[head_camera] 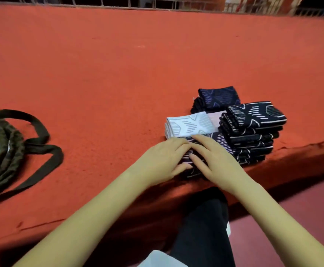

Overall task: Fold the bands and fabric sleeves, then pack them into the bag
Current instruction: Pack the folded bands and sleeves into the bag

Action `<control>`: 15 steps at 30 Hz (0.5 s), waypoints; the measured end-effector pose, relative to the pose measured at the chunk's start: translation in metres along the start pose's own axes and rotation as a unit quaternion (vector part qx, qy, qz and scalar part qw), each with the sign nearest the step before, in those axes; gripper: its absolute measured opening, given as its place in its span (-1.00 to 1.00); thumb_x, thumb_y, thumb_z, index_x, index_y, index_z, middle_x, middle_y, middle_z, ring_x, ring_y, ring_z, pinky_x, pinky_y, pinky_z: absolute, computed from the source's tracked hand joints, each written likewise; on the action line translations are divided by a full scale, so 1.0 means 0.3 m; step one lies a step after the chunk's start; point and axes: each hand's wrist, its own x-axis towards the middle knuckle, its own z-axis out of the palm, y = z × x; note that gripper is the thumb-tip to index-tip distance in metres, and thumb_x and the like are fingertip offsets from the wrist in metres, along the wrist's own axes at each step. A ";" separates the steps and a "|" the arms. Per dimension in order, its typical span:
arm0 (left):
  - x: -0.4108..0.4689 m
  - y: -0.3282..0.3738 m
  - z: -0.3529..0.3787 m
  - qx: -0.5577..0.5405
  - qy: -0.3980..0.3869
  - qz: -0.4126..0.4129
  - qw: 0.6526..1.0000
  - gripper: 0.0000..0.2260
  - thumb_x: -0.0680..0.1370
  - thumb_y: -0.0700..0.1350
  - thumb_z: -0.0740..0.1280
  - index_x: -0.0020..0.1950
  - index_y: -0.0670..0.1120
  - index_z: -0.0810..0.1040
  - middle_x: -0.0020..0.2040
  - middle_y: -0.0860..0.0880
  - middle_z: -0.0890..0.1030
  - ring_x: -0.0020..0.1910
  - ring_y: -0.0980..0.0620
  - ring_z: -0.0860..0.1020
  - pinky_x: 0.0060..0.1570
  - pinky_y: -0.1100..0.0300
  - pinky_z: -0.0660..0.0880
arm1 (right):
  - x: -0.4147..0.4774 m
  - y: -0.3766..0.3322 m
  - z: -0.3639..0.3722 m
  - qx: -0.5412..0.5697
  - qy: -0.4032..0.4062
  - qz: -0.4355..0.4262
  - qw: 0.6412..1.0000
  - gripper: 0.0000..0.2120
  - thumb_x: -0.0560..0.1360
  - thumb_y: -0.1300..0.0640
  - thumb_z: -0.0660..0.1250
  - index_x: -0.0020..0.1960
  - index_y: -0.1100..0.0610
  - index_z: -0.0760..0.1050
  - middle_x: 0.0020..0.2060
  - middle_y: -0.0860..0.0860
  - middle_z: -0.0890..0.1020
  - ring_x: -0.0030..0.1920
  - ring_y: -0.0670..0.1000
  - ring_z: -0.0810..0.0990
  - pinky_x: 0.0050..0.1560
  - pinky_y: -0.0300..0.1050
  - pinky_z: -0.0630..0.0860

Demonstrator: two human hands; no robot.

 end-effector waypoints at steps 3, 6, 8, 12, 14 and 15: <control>-0.013 0.015 0.054 0.014 0.025 0.008 1.000 -0.47 0.51 0.15 0.18 0.34 -0.18 0.40 0.27 -0.13 0.48 0.27 -0.09 0.44 0.29 0.05 0.38 | -0.046 0.039 0.010 -0.004 0.036 -0.012 0.999 -0.51 0.56 -0.11 0.09 0.32 0.17 0.46 0.39 0.12 0.39 0.40 0.08 0.33 0.42 -0.08 0.21; -0.033 0.020 0.101 0.073 0.032 0.021 0.997 -0.42 0.50 0.16 0.23 0.40 -0.17 0.33 0.31 -0.20 0.45 0.32 -0.17 0.41 0.33 0.01 0.35 | -0.082 0.091 0.018 -0.042 0.045 -0.049 0.997 -0.48 0.55 -0.15 0.14 0.36 0.16 0.43 0.41 0.12 0.37 0.40 0.10 0.33 0.42 -0.01 0.22; -0.035 0.030 0.127 0.097 0.027 0.017 0.995 -0.34 0.45 0.14 0.36 0.43 -0.17 0.30 0.33 -0.24 0.44 0.34 -0.22 0.40 0.31 -0.04 0.37 | -0.095 0.125 0.030 -0.073 0.022 -0.078 0.994 -0.42 0.51 -0.15 0.19 0.43 0.15 0.32 0.44 0.11 0.31 0.44 0.10 0.29 0.45 0.02 0.15; -0.020 0.047 0.153 0.097 0.024 -0.019 0.995 -0.26 0.39 0.18 0.44 0.43 -0.16 0.29 0.32 -0.24 0.44 0.34 -0.24 0.39 0.27 -0.09 0.42 | -0.091 0.151 0.053 -0.084 0.021 -0.083 0.993 -0.33 0.42 -0.07 0.33 0.44 0.17 0.27 0.45 0.12 0.30 0.44 0.10 0.25 0.46 -0.02 0.06; -0.017 0.049 0.159 0.091 0.027 -0.024 0.995 -0.26 0.39 0.17 0.44 0.41 -0.15 0.27 0.30 -0.24 0.46 0.30 -0.24 0.43 0.24 -0.08 0.45 | -0.089 0.153 0.056 -0.078 0.022 -0.086 0.993 -0.30 0.40 -0.04 0.41 0.44 0.17 0.28 0.44 0.12 0.31 0.44 0.10 0.25 0.46 -0.01 0.07; -0.013 0.053 0.160 0.096 0.031 -0.020 0.995 -0.28 0.38 0.15 0.45 0.39 -0.17 0.27 0.27 -0.24 0.48 0.27 -0.25 0.46 0.20 -0.08 0.48 | -0.089 0.156 0.057 -0.079 0.022 -0.087 0.993 -0.27 0.37 -0.03 0.46 0.44 0.17 0.28 0.45 0.12 0.30 0.44 0.10 0.25 0.46 -0.01 0.08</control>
